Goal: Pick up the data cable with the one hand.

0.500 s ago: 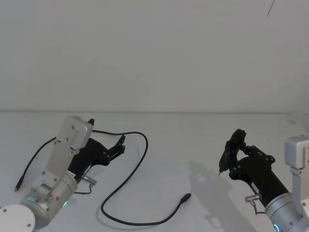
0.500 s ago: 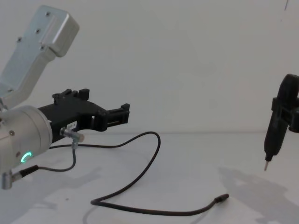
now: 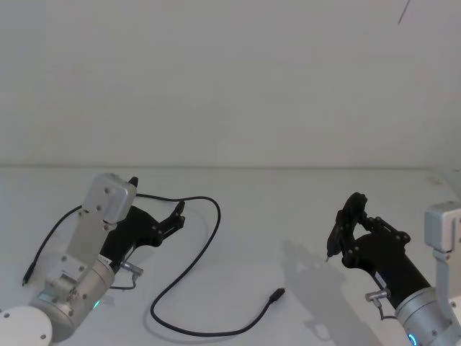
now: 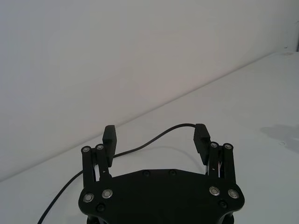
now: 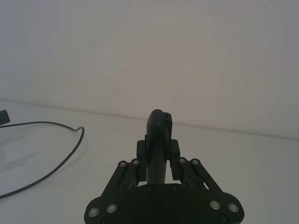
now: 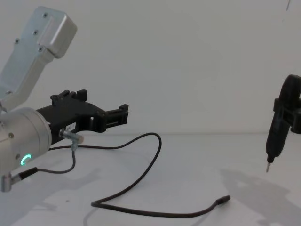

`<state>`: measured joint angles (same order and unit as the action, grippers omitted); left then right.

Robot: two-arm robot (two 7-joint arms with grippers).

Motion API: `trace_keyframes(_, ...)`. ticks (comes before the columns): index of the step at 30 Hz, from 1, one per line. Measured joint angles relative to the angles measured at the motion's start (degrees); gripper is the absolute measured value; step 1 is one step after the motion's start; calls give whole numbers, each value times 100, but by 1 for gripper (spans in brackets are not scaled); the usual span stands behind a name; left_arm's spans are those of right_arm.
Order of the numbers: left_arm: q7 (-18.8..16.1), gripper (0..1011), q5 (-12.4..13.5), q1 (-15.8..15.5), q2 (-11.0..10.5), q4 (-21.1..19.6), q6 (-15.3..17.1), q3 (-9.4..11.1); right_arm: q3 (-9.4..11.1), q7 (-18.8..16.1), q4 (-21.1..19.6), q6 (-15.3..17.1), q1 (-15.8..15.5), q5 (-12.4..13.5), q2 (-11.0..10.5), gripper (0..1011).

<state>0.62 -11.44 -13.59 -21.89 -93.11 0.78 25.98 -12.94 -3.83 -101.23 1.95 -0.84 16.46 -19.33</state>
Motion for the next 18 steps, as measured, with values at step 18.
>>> trace_keyframes(18, 17, 1001, -1, -9, -2, -4, 7, 6, 0, 0, 0, 0, 0, 0, 0, 279)
